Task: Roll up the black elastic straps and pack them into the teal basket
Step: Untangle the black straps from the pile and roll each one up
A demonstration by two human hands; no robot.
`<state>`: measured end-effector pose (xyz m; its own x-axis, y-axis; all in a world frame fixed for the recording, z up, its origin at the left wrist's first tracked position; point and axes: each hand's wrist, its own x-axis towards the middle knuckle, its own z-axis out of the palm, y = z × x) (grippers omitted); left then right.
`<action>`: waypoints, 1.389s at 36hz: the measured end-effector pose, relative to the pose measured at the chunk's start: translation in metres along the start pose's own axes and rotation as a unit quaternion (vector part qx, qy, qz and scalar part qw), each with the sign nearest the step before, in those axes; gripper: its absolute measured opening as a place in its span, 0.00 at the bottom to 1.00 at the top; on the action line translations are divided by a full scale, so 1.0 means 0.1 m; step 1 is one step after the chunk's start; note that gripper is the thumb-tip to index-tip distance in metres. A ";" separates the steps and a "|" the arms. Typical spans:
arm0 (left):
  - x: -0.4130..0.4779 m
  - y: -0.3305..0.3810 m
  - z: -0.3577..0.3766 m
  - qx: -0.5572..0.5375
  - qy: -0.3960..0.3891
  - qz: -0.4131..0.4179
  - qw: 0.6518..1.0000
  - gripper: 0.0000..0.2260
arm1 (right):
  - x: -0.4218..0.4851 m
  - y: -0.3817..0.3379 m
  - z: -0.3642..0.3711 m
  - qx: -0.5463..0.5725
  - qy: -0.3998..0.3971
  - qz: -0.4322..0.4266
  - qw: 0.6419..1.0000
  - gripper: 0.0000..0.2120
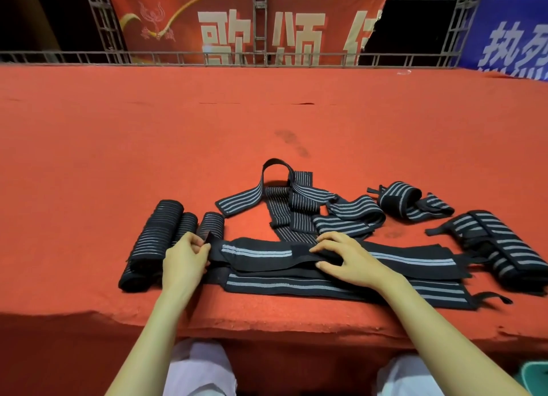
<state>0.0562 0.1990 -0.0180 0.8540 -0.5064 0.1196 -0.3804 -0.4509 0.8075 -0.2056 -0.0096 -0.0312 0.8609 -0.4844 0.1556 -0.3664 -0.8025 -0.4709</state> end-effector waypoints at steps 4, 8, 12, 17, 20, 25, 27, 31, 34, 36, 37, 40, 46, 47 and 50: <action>-0.03 0.01 0.03 0.031 0.013 0.023 0.999 0.06 | 0.01 0.01 0.01 -0.008 0.012 -0.012 1.000 0.22; -0.06 0.02 0.04 0.107 0.041 0.050 0.992 0.05 | 0.09 -0.15 -0.01 -0.021 0.046 -0.054 0.997 0.30; -0.09 0.04 0.08 0.174 0.033 0.039 0.983 0.11 | 0.34 -0.50 0.08 -0.026 0.044 -0.096 0.994 0.20; -0.13 0.09 0.12 0.222 -0.017 0.018 0.975 0.16 | 0.58 -0.88 0.42 -0.011 -0.026 -0.097 0.995 0.20; -0.15 0.11 0.11 0.173 -0.006 0.003 0.985 0.14 | 0.61 -0.94 0.63 -0.020 -0.053 -0.091 0.994 0.19; -0.13 0.12 0.14 -0.017 0.009 -0.050 0.999 0.15 | 0.56 -0.90 0.76 -0.010 -0.044 -0.067 0.997 0.17; -0.14 0.14 0.17 -0.129 0.000 -0.093 0.987 0.16 | 0.56 -0.90 0.76 -0.004 -0.041 -0.065 0.997 0.17; -0.23 0.16 0.31 -0.275 -0.027 -0.126 0.953 0.12 | 0.53 -0.91 0.79 -0.003 -0.028 -0.064 0.998 0.16; -0.31 0.15 0.36 -0.299 -0.015 -0.106 0.948 0.06 | 0.51 -0.89 0.78 -0.016 -0.014 -0.067 0.998 0.17; -0.31 0.13 0.37 -0.271 -0.008 -0.086 0.959 0.05 | 0.50 -0.90 0.78 -0.018 -0.012 -0.068 0.997 0.18; -0.31 0.13 0.37 -0.250 -0.005 -0.076 0.965 0.05 | 0.49 -0.90 0.78 -0.018 -0.012 -0.068 0.997 0.18; -0.33 0.17 0.37 -0.174 0.016 -0.016 0.985 0.07 | 0.49 -0.91 0.78 -0.008 -0.013 -0.066 0.998 0.18; -0.40 0.14 0.44 -0.050 0.031 0.074 0.996 0.14 | 0.49 -0.90 0.76 0.002 -0.028 -0.055 0.998 0.18; -0.41 0.14 0.44 -0.057 0.031 0.067 0.996 0.14 | 0.49 -0.90 0.76 0.004 -0.030 -0.054 0.998 0.18; -0.43 0.21 0.42 -0.101 0.032 0.053 0.993 0.10 | 0.49 -0.90 0.75 0.007 -0.035 -0.051 0.998 0.19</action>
<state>-0.0037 0.1805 -0.0306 0.8367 -0.4917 0.2413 -0.3956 -0.2378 0.8871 -0.1043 0.0654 -0.0465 0.9165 -0.3738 0.1427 -0.2703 -0.8413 -0.4681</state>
